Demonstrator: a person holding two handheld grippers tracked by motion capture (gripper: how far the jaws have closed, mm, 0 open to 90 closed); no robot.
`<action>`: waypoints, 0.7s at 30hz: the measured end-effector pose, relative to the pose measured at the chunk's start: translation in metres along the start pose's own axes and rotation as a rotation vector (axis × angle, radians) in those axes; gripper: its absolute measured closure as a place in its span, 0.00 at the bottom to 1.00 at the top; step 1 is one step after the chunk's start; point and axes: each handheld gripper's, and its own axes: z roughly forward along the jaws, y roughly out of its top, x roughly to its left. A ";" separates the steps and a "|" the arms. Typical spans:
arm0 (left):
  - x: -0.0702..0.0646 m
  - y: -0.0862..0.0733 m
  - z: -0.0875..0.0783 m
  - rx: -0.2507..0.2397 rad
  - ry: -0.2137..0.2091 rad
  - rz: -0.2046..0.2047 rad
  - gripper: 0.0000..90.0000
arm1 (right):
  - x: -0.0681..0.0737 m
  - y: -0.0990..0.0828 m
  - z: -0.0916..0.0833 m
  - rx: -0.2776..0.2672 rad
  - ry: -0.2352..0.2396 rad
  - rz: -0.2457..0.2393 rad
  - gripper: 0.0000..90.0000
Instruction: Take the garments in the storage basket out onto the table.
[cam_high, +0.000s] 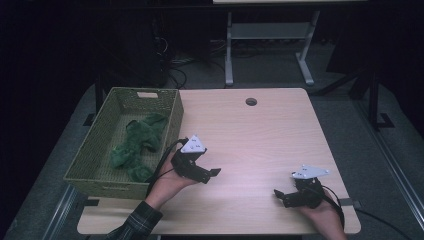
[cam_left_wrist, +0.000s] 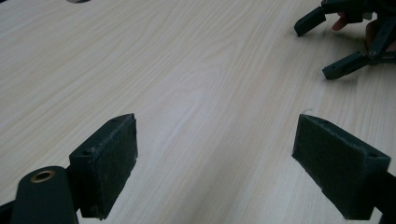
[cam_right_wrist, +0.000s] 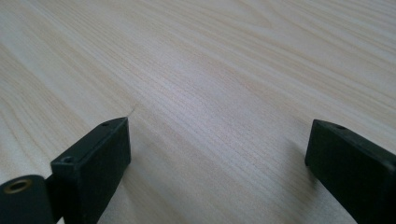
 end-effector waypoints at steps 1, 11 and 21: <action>0.000 0.001 0.000 -0.004 -0.001 -0.002 0.15 | 0.000 0.000 0.000 0.000 0.000 0.000 0.07; 0.006 0.012 -0.009 -0.031 0.015 0.009 0.15 | 0.000 0.000 0.000 -0.001 0.000 0.001 0.07; 0.023 0.022 -0.021 -0.040 -0.020 0.022 0.15 | 0.000 0.000 0.000 -0.002 -0.003 0.005 0.07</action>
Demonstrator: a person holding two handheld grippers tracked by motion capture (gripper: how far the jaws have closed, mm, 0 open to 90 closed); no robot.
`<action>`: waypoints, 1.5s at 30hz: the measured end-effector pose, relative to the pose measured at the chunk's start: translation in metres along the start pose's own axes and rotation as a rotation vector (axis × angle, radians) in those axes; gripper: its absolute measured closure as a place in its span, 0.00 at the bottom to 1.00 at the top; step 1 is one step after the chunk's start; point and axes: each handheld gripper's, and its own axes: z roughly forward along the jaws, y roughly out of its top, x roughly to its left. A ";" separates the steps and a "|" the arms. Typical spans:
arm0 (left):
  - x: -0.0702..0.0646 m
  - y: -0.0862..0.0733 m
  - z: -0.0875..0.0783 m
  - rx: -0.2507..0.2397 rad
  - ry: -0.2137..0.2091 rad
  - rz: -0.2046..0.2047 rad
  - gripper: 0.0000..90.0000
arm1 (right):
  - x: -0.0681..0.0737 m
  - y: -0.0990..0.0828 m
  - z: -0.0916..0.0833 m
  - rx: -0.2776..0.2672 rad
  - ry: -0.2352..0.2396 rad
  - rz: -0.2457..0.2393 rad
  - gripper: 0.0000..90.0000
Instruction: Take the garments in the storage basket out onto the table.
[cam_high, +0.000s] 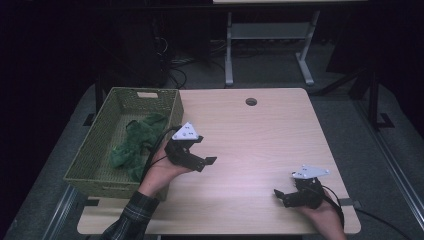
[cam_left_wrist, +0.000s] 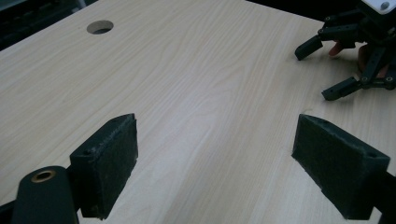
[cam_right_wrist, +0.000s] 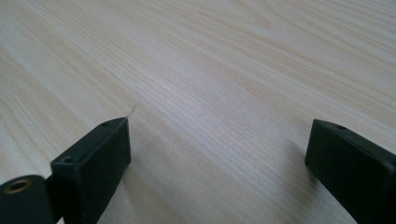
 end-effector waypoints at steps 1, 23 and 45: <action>0.002 0.002 -0.001 0.002 -0.008 -0.004 0.15 | 0.000 0.000 0.000 0.001 0.000 0.001 0.07; 0.055 0.023 -0.039 0.047 -0.010 -0.004 0.16 | 0.000 0.000 0.000 0.002 -0.001 -0.001 0.07; 0.087 -0.006 -0.083 0.054 0.152 -0.060 0.26 | 0.000 0.000 0.000 0.000 -0.005 0.003 0.07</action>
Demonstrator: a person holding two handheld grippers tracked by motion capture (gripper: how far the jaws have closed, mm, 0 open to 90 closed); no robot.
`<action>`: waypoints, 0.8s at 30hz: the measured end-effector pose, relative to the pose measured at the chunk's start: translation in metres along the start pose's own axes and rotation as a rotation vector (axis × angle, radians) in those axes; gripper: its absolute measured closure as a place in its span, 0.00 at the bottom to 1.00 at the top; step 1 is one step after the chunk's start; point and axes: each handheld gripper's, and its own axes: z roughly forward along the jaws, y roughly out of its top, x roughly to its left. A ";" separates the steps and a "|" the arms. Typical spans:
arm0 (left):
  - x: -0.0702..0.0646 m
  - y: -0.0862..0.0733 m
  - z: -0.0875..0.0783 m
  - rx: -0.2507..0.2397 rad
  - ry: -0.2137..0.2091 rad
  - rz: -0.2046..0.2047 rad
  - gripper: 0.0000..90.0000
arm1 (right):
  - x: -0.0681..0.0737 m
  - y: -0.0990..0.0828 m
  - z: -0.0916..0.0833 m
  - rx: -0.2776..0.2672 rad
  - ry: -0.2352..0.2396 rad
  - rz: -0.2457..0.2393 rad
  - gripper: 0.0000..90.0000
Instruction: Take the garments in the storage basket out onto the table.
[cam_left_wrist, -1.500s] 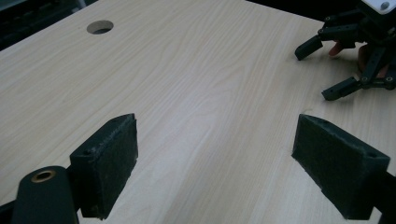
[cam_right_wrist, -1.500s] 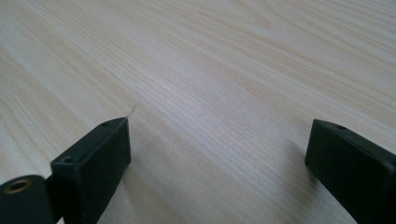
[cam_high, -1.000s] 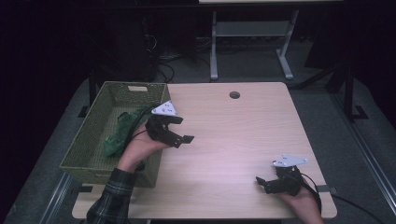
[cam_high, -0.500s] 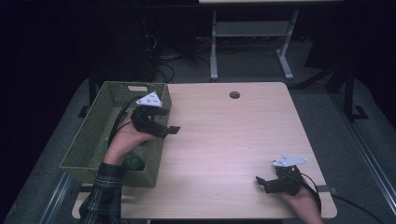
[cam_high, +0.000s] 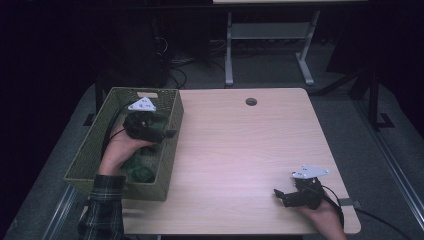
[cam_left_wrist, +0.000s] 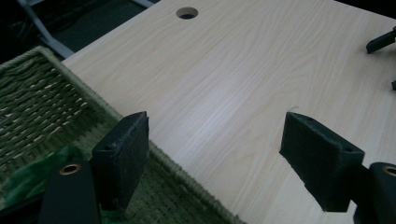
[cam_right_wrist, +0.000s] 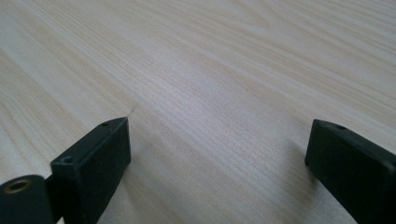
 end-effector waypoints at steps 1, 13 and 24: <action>0.000 0.000 0.000 0.000 0.000 0.000 0.26 | 0.000 0.000 0.000 0.000 0.000 0.000 0.07; 0.022 -0.018 -0.012 0.053 0.096 -0.029 0.30 | 0.000 0.000 0.000 0.000 0.000 0.000 0.07; 0.039 -0.034 -0.022 0.065 0.162 -0.070 0.30 | 0.000 0.000 0.000 0.000 0.000 -0.002 0.07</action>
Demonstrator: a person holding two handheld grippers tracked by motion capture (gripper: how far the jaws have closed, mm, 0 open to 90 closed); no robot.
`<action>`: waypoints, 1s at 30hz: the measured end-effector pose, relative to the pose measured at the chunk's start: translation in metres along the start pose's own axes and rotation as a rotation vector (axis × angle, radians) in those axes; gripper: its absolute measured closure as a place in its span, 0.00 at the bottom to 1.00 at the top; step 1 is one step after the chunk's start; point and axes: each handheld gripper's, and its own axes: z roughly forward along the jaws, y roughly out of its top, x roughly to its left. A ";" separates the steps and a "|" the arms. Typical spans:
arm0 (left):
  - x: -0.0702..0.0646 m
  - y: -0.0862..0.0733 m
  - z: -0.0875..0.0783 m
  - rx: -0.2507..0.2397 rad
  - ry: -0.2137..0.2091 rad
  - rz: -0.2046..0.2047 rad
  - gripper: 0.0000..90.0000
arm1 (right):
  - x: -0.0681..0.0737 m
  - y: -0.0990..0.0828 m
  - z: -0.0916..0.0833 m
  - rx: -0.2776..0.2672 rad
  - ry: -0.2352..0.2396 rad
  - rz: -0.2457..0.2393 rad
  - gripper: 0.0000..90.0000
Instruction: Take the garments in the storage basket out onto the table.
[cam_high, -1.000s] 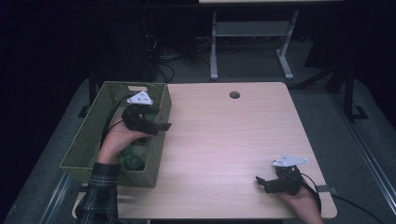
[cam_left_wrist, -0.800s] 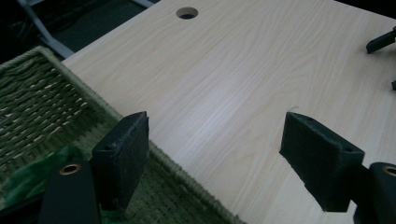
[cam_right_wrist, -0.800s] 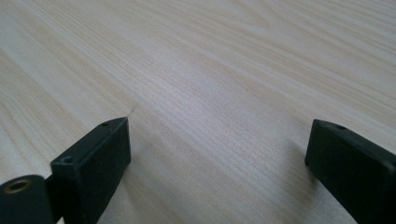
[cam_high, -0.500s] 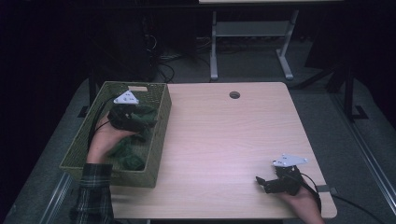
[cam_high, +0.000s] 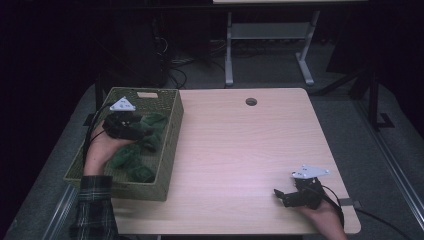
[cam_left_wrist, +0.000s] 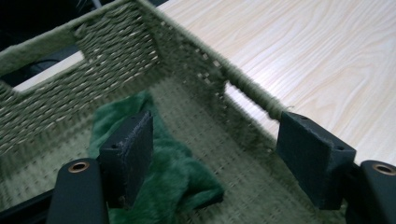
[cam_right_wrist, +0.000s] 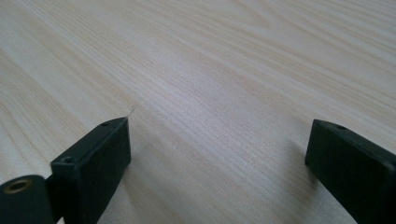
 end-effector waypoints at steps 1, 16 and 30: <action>0.002 -0.001 0.000 0.010 0.004 0.001 0.30 | 0.000 0.000 0.000 0.000 0.000 0.000 0.07; 0.019 -0.024 0.013 0.115 0.045 -0.036 0.29 | 0.000 0.000 0.000 0.000 0.001 0.001 0.07; 0.028 -0.040 0.029 0.195 0.048 -0.082 0.30 | 0.000 0.000 0.000 0.000 0.000 0.001 0.07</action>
